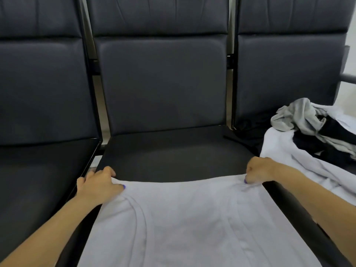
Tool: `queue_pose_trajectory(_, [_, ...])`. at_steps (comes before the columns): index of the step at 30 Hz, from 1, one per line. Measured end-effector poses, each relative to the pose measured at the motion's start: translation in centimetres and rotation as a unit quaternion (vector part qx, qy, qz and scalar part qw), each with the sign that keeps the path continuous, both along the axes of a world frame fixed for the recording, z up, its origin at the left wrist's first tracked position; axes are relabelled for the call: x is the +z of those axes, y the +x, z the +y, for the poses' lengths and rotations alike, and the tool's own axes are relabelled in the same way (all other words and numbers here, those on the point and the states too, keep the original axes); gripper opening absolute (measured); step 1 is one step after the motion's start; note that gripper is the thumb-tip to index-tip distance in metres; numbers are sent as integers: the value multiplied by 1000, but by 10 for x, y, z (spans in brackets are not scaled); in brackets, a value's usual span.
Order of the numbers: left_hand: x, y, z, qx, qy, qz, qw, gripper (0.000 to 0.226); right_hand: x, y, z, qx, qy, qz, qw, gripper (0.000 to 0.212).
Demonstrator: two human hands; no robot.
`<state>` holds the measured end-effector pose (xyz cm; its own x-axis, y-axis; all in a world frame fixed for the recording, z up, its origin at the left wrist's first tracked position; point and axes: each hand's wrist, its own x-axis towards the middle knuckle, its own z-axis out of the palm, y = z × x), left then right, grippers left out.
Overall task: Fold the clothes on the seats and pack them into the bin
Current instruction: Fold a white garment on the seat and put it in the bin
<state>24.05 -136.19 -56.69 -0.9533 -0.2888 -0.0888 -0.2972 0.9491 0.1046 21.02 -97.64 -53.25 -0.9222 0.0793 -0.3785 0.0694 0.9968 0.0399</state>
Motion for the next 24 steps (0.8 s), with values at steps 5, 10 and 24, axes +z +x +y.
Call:
queue_pose_trajectory(5, [14, -3, -13, 28, 243, -61, 968, 25, 10, 2, 16, -65, -234, -5, 970, 18])
queue_pose_trajectory(10, [40, 1, -17, 55, 308, 0, 950, 22, 33, 7, 27, -25, -243, 50, 968, 14])
queue_pose_trajectory(24, [124, 11, -3, 32, 561, 487, 669, 14, 110, 28, 6, -201, -574, 462, 645, 9])
